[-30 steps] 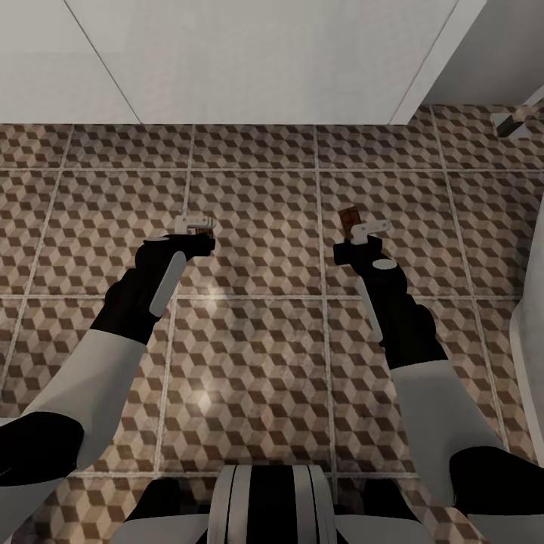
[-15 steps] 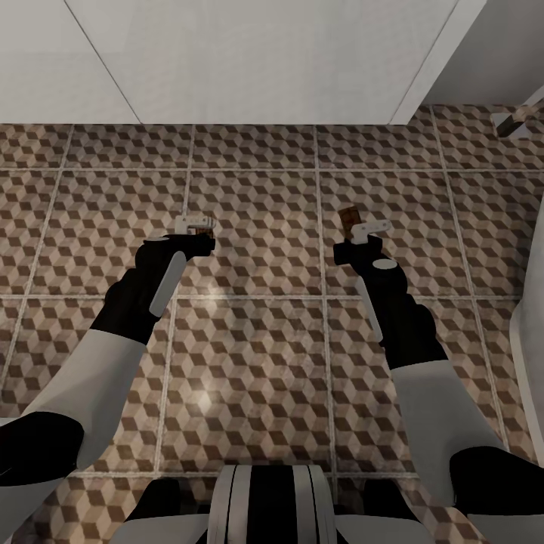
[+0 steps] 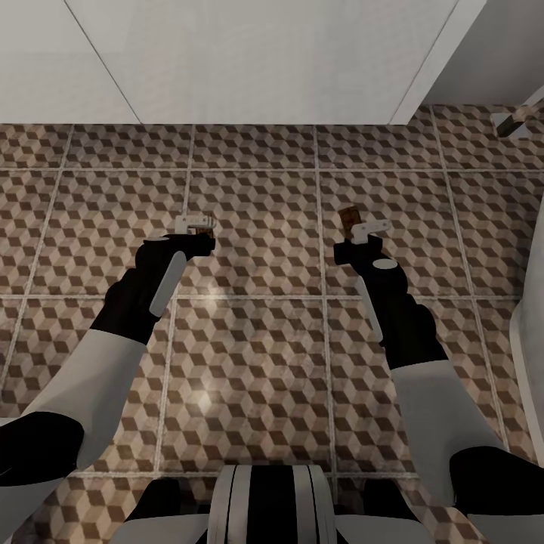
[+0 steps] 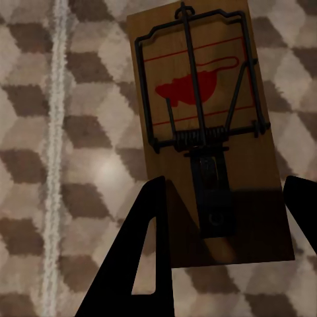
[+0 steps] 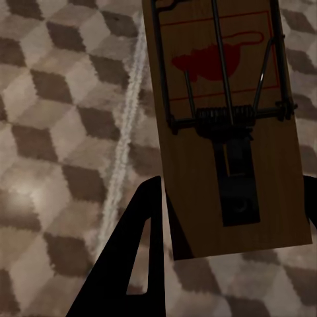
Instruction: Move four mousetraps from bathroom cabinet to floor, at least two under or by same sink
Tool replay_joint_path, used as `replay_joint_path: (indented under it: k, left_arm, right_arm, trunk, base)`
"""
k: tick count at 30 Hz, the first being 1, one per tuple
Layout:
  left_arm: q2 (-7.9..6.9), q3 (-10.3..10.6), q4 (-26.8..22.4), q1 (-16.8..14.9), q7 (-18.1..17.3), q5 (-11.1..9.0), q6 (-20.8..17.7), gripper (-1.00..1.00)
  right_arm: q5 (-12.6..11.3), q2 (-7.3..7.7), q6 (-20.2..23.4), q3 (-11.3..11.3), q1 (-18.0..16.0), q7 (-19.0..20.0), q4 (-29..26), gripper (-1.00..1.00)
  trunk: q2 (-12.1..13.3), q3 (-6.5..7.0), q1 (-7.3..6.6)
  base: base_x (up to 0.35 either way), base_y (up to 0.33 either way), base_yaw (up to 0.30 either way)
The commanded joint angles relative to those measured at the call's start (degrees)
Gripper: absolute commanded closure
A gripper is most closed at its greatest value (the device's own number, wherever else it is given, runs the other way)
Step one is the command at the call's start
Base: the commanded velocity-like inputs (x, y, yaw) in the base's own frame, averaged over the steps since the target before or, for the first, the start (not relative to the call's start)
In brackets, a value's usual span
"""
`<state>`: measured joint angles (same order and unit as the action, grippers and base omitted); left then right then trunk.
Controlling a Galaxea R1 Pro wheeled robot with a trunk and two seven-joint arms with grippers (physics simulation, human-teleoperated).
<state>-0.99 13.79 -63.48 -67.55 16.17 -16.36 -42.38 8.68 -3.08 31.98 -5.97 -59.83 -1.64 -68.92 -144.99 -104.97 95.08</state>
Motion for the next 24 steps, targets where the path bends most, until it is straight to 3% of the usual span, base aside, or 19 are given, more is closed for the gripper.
replay_joint_path:
  k: [1,24]
  left_arm:
    - [-0.07,0.19,-0.06,-0.03,0.53,-0.6,-0.16,1.0]
    - [-0.07,0.19,-0.06,-0.03,0.53,-0.6,-0.16,1.0]
  right_arm:
    - [0.37,0.0,0.35,-0.09,-0.03,-0.14,-0.08,1.0]
    - [0.29,-0.01,0.55,-0.09,0.1,-0.14,-1.19,1.0]
  trunk:
    - [-0.01,-0.03,-0.01]
    - [-0.01,-0.03,-0.01]
  base:
    - [0.0,0.0,0.0]
    - [0.0,0.0,0.0]
